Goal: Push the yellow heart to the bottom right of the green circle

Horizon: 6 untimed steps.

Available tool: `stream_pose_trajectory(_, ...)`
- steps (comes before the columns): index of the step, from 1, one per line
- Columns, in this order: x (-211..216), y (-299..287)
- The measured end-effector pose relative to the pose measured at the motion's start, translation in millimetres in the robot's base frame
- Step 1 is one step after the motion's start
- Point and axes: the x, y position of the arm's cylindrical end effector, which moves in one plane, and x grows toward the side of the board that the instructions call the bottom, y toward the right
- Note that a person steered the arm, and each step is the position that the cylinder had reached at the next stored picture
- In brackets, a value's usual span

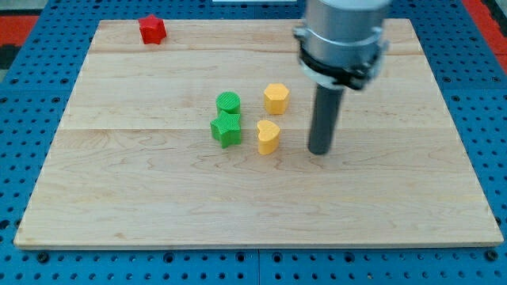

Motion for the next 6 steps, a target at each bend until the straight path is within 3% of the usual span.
stream_pose_trajectory(1, 3.1, -41.6)
stream_pose_trajectory(2, -22.0, -60.0)
stream_pose_trajectory(4, -67.3, -62.9)
stream_pose_trajectory(5, -70.9, -1.5)
stream_pose_trajectory(6, -114.3, 15.1)
